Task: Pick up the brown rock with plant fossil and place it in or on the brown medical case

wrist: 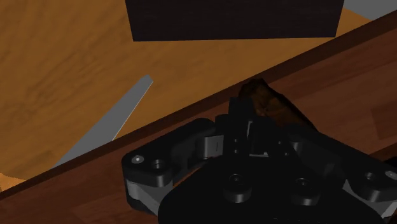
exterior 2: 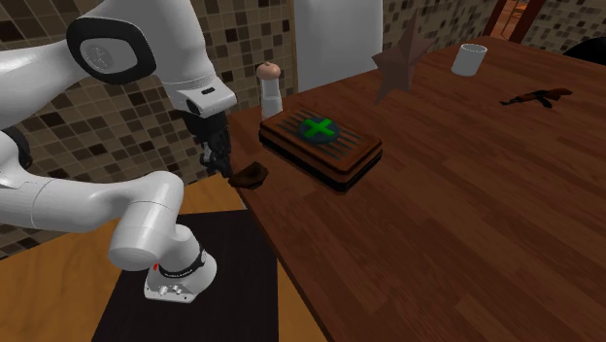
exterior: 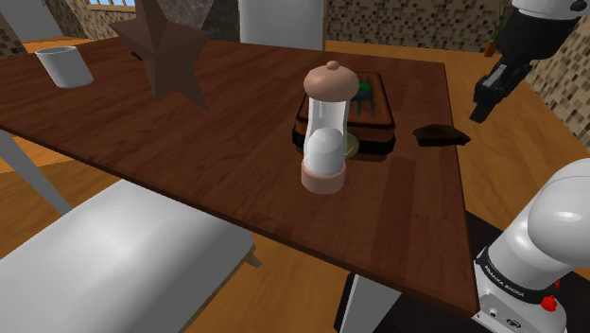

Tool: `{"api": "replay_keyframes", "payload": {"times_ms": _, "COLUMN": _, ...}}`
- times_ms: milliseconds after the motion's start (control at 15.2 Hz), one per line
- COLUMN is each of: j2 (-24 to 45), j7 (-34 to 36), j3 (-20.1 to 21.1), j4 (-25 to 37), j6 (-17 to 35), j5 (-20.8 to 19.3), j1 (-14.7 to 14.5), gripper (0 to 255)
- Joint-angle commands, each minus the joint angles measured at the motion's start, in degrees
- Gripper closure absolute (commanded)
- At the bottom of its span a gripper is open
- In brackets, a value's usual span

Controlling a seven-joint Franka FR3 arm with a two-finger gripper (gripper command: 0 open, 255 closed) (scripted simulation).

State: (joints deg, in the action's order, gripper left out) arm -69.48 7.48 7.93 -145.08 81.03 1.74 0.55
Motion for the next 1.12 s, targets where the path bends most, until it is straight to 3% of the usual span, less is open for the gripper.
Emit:
{"api": "replay_keyframes", "payload": {"times_ms": 0, "j2": 0.0, "j7": 0.0, "j3": 0.0, "j4": 0.0, "j6": 0.0, "j5": 0.0, "j1": 0.0, "gripper": 255}}
{"api": "replay_keyframes", "payload": {"times_ms": 198, "j2": 0.0, "j7": 0.0, "j3": 0.0, "j4": 0.0, "j6": 0.0, "j5": 0.0, "j1": 0.0, "gripper": 255}}
{"api": "replay_keyframes", "payload": {"times_ms": 264, "j2": 0.0, "j7": 0.0, "j3": 0.0, "j4": 0.0, "j6": 0.0, "j5": 0.0, "j1": 0.0, "gripper": 0}}
{"api": "replay_keyframes", "payload": {"times_ms": 528, "j2": 6.9, "j7": -28.0, "j3": -10.8, "j4": -1.8, "j6": 8.4, "j5": -1.9, "j1": -15.6, "gripper": 0}}
{"api": "replay_keyframes", "payload": {"times_ms": 594, "j2": 7.5, "j7": -30.2, "j3": -11.7, "j4": -1.8, "j6": 8.9, "j5": -2.0, "j1": -17.1, "gripper": 0}}
{"api": "replay_keyframes", "payload": {"times_ms": 1056, "j2": 6.1, "j7": -30.2, "j3": -11.7, "j4": -8.3, "j6": 14.0, "j5": -2.1, "j1": -17.0, "gripper": 0}}
